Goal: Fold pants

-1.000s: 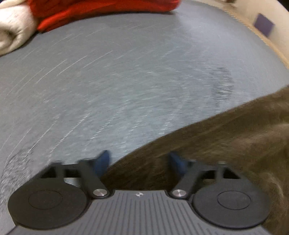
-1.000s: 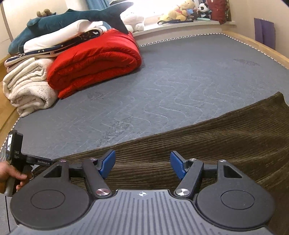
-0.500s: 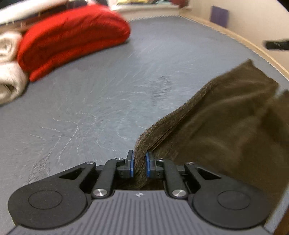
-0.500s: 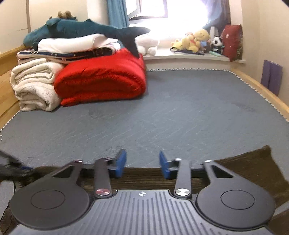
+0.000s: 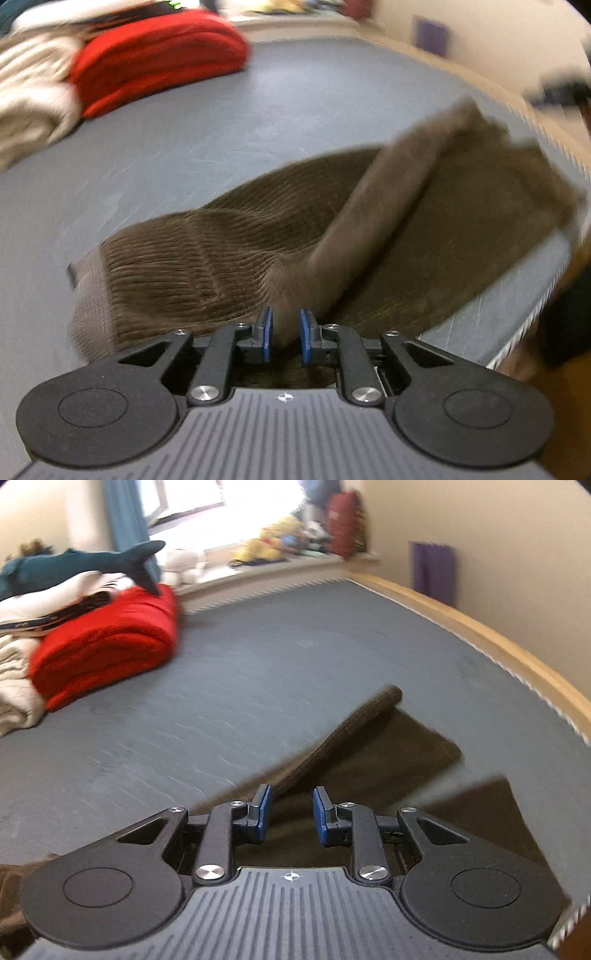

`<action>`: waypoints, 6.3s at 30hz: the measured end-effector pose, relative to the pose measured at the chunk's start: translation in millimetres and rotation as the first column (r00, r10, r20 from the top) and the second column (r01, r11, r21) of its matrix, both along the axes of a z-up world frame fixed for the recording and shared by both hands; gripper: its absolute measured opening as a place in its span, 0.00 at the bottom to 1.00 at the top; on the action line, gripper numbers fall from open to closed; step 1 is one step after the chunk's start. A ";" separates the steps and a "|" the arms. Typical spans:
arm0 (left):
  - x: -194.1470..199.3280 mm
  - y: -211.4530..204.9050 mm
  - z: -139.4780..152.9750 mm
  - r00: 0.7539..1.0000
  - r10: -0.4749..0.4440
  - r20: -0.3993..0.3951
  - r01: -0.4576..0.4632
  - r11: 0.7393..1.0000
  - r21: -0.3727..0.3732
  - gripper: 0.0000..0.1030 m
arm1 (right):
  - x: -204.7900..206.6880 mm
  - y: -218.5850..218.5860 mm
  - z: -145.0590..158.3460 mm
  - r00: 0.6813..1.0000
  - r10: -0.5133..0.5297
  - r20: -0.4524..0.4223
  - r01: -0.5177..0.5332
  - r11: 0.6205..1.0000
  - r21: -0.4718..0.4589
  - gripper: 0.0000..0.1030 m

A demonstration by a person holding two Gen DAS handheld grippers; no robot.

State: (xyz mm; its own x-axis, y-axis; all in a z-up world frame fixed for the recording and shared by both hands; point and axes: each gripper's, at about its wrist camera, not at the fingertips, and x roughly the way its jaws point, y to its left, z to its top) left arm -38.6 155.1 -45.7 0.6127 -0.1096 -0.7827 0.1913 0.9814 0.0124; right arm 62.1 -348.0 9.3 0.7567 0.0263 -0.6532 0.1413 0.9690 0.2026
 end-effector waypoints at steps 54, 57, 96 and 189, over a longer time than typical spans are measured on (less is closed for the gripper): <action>48.8 54.5 9.7 0.836 0.548 0.011 -0.546 0.835 -0.072 0.07 | 163.2 -59.1 -145.1 0.925 -0.310 -0.218 0.379 0.744 0.550 0.06; 48.0 57.8 17.4 0.822 0.569 0.025 -0.563 0.818 -0.113 0.07 | 154.2 -56.2 -114.2 0.938 -0.321 -0.131 0.339 0.770 0.541 0.03; 20.5 -46.0 -57.8 0.976 0.211 0.054 -0.204 0.973 -0.108 0.53 | -92.7 -160.5 -139.2 0.662 -0.640 -0.390 0.698 0.338 0.631 0.35; 27.8 -99.7 -84.1 0.996 0.005 -0.087 -0.003 1.000 0.026 0.52 | -113.4 -162.2 -109.6 0.717 -0.636 -0.286 0.697 0.658 0.285 0.50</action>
State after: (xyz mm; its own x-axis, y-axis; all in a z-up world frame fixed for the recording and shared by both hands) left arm -10.8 55.5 -129.7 0.5424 -0.0859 -0.8357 0.1887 0.9818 0.0215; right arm -51.3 -510.2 -100.3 0.5562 -0.2000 -0.8066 0.7782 0.4659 0.4211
